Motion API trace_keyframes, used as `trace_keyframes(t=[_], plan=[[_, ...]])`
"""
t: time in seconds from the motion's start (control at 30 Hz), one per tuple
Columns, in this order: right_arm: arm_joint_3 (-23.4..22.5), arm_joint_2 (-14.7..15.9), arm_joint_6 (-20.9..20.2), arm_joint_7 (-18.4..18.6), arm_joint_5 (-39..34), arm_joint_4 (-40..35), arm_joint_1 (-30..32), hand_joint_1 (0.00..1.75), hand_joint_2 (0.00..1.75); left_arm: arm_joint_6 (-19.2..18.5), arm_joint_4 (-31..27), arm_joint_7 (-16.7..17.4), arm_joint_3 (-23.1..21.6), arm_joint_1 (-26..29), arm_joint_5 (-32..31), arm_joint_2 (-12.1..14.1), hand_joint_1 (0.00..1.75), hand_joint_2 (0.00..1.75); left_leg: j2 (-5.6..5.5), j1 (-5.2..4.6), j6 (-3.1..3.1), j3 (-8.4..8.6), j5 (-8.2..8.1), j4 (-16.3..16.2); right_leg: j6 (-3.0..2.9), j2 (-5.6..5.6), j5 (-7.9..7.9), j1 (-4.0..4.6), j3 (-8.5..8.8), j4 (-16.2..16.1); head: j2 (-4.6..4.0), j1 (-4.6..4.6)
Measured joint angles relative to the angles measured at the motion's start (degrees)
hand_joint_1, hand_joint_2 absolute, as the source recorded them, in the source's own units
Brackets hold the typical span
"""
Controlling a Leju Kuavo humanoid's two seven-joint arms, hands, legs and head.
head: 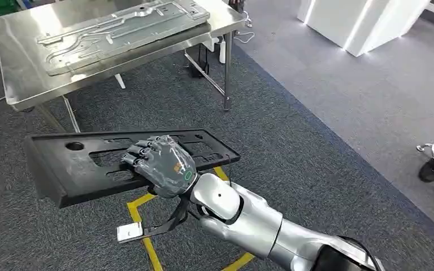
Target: Take the parts from the cabinet and place them on the table.
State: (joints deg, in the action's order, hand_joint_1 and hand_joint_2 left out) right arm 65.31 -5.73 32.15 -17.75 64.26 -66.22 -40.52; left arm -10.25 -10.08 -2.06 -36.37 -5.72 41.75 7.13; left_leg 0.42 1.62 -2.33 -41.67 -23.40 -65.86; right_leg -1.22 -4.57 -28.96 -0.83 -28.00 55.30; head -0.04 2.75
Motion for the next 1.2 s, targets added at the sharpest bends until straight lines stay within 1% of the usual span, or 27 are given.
trace_keyframes(t=[0.03,0.07,0.1,0.13,0.17,0.23,0.3,0.33,0.4,0.43,0.47,0.5,0.53,0.57,0.6,0.63,0.67,0.73,0.8,0.83,0.9,0.97,1.0,1.03,1.07,1.1,1.2], plan=[[0.0,0.2,0.2,-0.2,-0.2,0.4,-0.1,1.75,1.75,0.0,0.0,-0.6,0.0,0.9,-0.2,0.0,0.00,1.75,1.58,0.23,-0.30,2.40,3.12,5.3,0.49,-0.50,-0.88,-0.23,0.82,0.2,0.00,0.02],[0.0,0.4,0.2,-0.3,-0.4,0.8,-0.1,1.75,1.75,0.0,0.0,-0.9,0.0,1.8,-0.4,-0.4,0.00,1.75,5.27,-0.35,-0.65,3.44,2.67,7.5,1.10,-0.78,-1.67,0.04,1.26,0.4,0.00,0.00],[0.0,0.5,0.3,-0.3,-0.5,1.1,-0.4,1.75,1.75,0.0,0.0,-1.0,-0.1,2.3,-0.5,-0.6,0.00,1.75,5.57,-1.03,0.42,3.73,1.90,8.0,1.70,-1.38,-2.38,0.54,1.28,0.8,0.00,0.50],[0.0,0.7,0.3,-0.4,-0.5,1.4,-0.6,1.75,1.75,0.0,0.0,-1.0,-0.1,2.4,-0.5,-0.6,0.00,1.75,4.78,-0.86,1.62,3.55,1.34,7.4,1.95,-1.97,-2.71,0.77,1.63,0.5,0.00,0.35],[0.0,0.7,0.3,-0.5,-0.5,1.6,-0.5,1.75,1.75,-0.1,0.0,-1.0,-0.1,2.4,-0.5,-0.6,0.00,1.75,3.84,-0.82,2.16,3.51,0.85,7.5,2.08,-2.98,-3.21,0.91,2.57,0.5,0.00,0.30],[0.0,0.4,0.2,-0.4,-0.2,1.7,-1.1,1.75,1.75,-0.4,0.0,-0.9,-0.1,2.3,-0.5,-0.6,0.00,1.75,1.56,-0.83,3.26,4.58,0.09,7.5,3.01,-3.07,-2.40,0.37,2.01,3.2,0.00,0.33],[0.0,0.4,-0.2,-0.1,0.7,1.8,-1.7,1.75,1.75,-0.7,0.0,-1.0,-0.1,2.5,-0.5,-0.6,0.00,1.75,0.21,-0.74,4.05,5.75,-0.67,7.9,3.08,2.24,-1.62,-0.18,-2.49,11.2,0.00,0.28],[0.0,0.5,-0.5,0.1,1.1,1.8,-2.0,1.75,1.75,-0.8,0.0,-1.1,-0.1,2.5,-0.5,-0.6,0.00,1.75,-0.57,-0.69,4.26,6.27,-1.07,7.9,3.09,3.50,-2.73,-0.21,-5.51,15.4,0.00,0.22],[0.0,0.9,-1.3,0.5,1.6,2.1,-2.1,1.75,1.75,-1.0,0.0,-1.3,-0.1,2.6,-0.4,-0.6,0.00,1.75,-2.74,-0.70,4.35,7.69,-2.20,8.0,3.00,4.09,-7.87,-0.15,-10.87,20.6,0.00,0.22],[0.0,1.0,-1.4,0.6,1.6,2.3,-2.2,1.75,1.75,-1.0,0.1,-1.4,-0.1,2.8,-0.4,-0.6,0.00,1.75,-3.82,-0.74,4.35,8.55,-2.81,8.0,2.82,4.16,-9.67,-0.02,-12.42,20.4,0.00,0.24],[0.0,1.1,-1.4,0.6,1.6,2.3,-2.3,1.75,1.75,-1.0,0.1,-1.4,-0.1,3.0,-0.4,-0.6,0.00,1.75,-4.84,-0.80,4.33,9.47,-3.43,8.0,2.57,4.26,-9.83,0.14,-13.11,18.8,0.00,0.22],[0.0,1.1,-1.5,0.6,1.6,2.3,-2.4,1.75,1.75,-1.0,0.1,-1.4,-0.1,3.2,-0.4,-0.6,0.00,1.75,-5.82,-0.88,4.27,10.49,-4.12,8.0,2.12,4.60,-8.19,0.31,-13.10,15.6,0.00,0.24],[0.0,1.2,-1.5,0.6,1.6,2.3,-2.6,1.75,1.75,-1.0,0.1,-1.4,-0.1,3.3,-0.4,-0.6,0.00,1.75,-6.66,-1.01,4.17,11.36,-4.78,8.0,1.50,5.35,-4.51,0.58,-12.76,11.5,0.00,0.22],[0.0,1.3,-1.5,0.6,1.6,2.4,-2.6,1.75,1.75,-1.0,0.1,-1.4,-0.1,3.5,-0.4,-0.7,0.00,1.75,-7.32,-0.92,4.08,11.84,-5.38,8.1,0.66,7.28,1.65,0.72,-12.48,7.0,0.00,0.22],[0.1,1.8,-1.6,0.6,1.6,2.6,-2.5,1.75,1.75,-1.2,0.1,-1.4,-0.1,3.5,-0.4,-1.4,0.00,1.75,-8.13,-0.88,3.67,12.31,-6.10,7.7,-0.09,10.93,9.23,1.30,-12.91,3.5,0.00,0.47],[0.2,1.8,-1.7,0.5,1.6,2.6,-2.7,1.75,1.75,-1.1,0.2,-1.4,-0.1,3.3,-0.4,-1.1,0.00,1.75,-9.44,-0.47,3.14,12.22,-6.49,8.4,-0.61,10.47,7.82,1.50,-12.30,3.6,0.00,0.17],[0.2,1.8,-1.7,0.5,1.6,2.6,-2.8,1.75,1.75,-1.2,0.2,-1.4,-0.1,3.5,-0.4,-1.1,0.00,1.75,-10.05,-0.06,2.78,12.40,-6.67,9.3,-0.73,9.49,8.03,1.80,-11.50,3.4,0.00,0.15],[0.2,1.3,-1.7,0.8,1.6,2.5,-3.2,1.75,1.75,-1.2,0.2,-1.4,-0.1,3.6,-0.4,-1.0,0.00,1.75,-10.02,-0.55,2.36,13.29,-5.48,8.1,-1.62,7.82,7.34,1.51,-9.73,1.8,0.00,0.15],[0.1,1.3,-2.7,1.5,2.2,2.6,-4.1,1.75,1.75,-1.4,0.3,-1.5,-0.1,3.3,-0.4,-0.9,0.00,1.75,-3.22,-1.00,1.62,9.70,-3.25,1.7,-1.99,6.63,6.69,1.29,-7.46,0.9,0.00,0.48],[0.1,1.4,-4.0,2.2,2.9,2.6,-4.6,1.75,1.75,-1.5,0.3,-1.5,-0.1,3.1,-0.3,-0.9,0.00,1.75,-1.73,-1.00,1.10,6.50,-3.16,-2.7,-2.01,5.76,6.00,1.35,-6.60,0.7,0.00,0.42],[0.2,1.9,-6.6,3.1,3.5,2.7,-5.6,1.75,1.75,-1.9,0.3,-1.7,-0.1,2.9,0.0,-0.6,0.00,1.75,-0.89,-0.94,0.94,1.71,-8.43,-7.5,-1.94,3.96,4.16,1.34,-4.69,0.6,0.00,0.44],[0.0,2.4,-8.7,3.9,3.6,2.7,-7.2,1.75,1.75,-2.3,0.7,-2.1,-0.1,3.4,0.3,-0.3,0.00,1.75,-0.68,-0.93,0.65,-0.07,-12.70,-6.2,-1.83,2.64,2.21,1.32,-2.32,0.7,0.00,0.44],[-0.1,2.7,-10.4,4.3,3.6,2.7,-8.4,1.75,1.75,-2.7,0.9,-2.2,-0.1,3.8,0.7,0.0,0.00,1.75,-0.55,-0.95,0.93,0.13,-11.94,-3.2,-1.74,2.02,1.10,1.34,-0.84,0.7,0.00,0.44],[-0.3,2.8,-11.9,4.7,3.6,2.7,-9.5,1.75,1.75,-3.0,1.2,-2.4,-0.1,4.2,0.8,0.2,0.00,1.75,-0.10,-1.06,1.47,0.72,-9.03,0.5,-1.64,1.49,0.09,1.40,0.49,0.7,0.00,0.46],[-0.4,3.0,-13.4,5.3,3.9,2.8,-10.8,1.75,1.75,-3.1,1.4,-2.6,-0.1,4.6,1.1,0.5,0.00,1.75,0.59,-1.22,1.91,1.45,-2.97,5.3,-1.32,1.40,-1.05,1.47,1.66,0.7,0.00,0.44],[-0.4,3.5,-14.8,6.2,4.6,2.9,-11.9,1.75,1.75,-3.2,1.8,-2.7,-0.1,5.0,1.6,0.7,0.00,1.75,1.57,-1.61,2.52,1.48,4.68,8.9,-1.06,0.98,-1.97,1.60,1.86,0.8,0.00,0.37],[-1.1,3.7,-18.2,8.0,4.8,2.9,-15.6,1.75,1.75,-3.7,2.1,-3.1,0.1,5.1,2.7,0.8,0.00,1.75,0.84,-1.87,3.57,2.02,4.21,9.2,-0.09,0.44,-3.05,1.82,3.35,1.3,0.00,0.38]])
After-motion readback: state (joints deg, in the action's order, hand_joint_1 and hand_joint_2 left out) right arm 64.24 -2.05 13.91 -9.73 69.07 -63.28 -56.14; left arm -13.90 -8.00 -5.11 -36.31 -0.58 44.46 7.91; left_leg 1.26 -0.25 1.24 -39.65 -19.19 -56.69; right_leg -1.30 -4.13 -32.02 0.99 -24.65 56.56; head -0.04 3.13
